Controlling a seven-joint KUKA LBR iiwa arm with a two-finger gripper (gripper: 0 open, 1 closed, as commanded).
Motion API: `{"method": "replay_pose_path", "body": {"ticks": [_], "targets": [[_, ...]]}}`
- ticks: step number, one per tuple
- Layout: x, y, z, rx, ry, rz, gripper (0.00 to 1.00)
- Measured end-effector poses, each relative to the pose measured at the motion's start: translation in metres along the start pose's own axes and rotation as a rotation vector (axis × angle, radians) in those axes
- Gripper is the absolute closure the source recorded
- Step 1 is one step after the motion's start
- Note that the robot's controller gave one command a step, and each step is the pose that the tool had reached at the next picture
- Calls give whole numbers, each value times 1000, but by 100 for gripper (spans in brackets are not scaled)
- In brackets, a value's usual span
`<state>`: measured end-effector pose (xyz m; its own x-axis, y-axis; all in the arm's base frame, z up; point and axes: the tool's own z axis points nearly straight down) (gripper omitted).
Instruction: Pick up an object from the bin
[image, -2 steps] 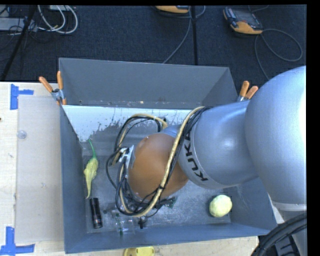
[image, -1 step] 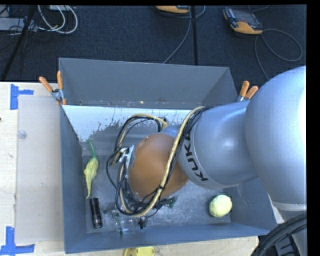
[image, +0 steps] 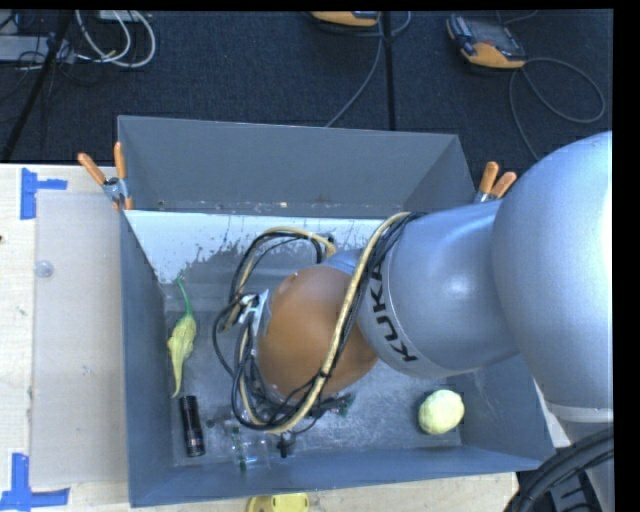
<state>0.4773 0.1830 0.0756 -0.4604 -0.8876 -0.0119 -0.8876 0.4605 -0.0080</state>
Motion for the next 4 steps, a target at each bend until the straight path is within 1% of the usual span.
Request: {"method": "replay_pose_path", "body": {"ticks": [1, 3, 4], "targets": [[0, 1, -13, -3, 4, 0, 100], [-1, 2, -34, -4, 4, -1, 100], [0, 3, -42, -8, 8, 0, 100]]}}
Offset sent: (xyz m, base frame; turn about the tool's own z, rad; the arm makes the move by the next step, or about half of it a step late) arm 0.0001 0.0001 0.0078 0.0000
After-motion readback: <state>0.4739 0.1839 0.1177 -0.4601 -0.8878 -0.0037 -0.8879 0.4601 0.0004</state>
